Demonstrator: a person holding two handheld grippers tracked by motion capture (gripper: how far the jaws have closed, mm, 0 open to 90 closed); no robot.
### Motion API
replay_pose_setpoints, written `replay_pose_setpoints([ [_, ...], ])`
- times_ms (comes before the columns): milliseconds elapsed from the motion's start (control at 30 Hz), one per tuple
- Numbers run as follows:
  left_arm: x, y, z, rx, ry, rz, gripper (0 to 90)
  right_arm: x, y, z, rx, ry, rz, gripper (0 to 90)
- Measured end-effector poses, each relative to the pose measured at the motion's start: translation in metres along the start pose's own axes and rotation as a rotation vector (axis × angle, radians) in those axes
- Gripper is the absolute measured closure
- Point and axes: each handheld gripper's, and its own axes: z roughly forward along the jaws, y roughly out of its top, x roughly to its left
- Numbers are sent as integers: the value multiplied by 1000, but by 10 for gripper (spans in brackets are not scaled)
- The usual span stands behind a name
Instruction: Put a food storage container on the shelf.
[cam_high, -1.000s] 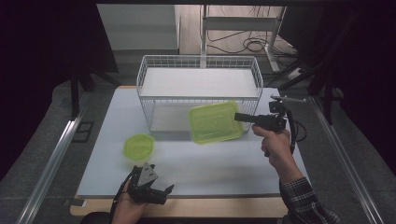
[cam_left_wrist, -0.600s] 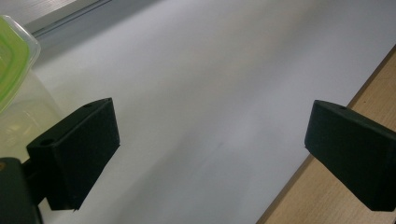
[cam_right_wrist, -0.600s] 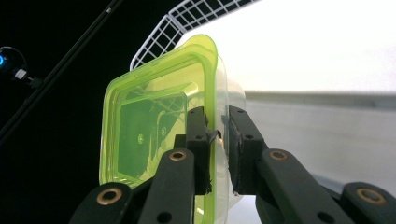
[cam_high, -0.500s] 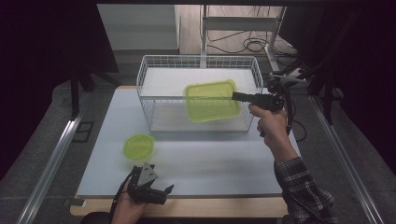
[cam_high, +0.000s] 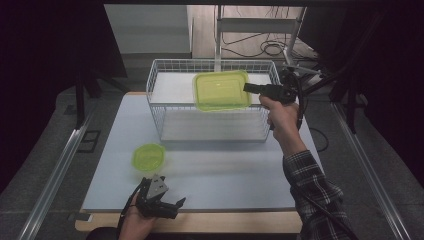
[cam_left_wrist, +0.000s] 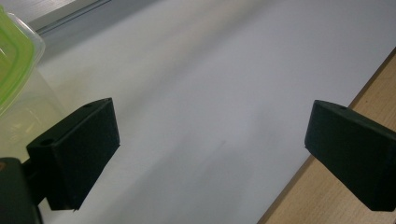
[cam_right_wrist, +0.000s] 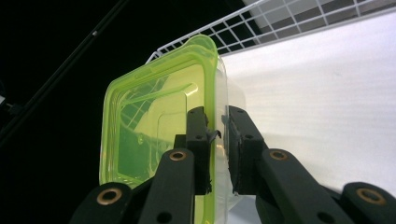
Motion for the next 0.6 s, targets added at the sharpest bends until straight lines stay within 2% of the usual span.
replay_pose_setpoints([
  [300,2,0,-1,-9,-10,-11,30,3,13,13,-13,-51,-7,796],
  [600,2,0,-1,-12,-14,-12,30,-2,19,28,-28,-99,10,795],
])
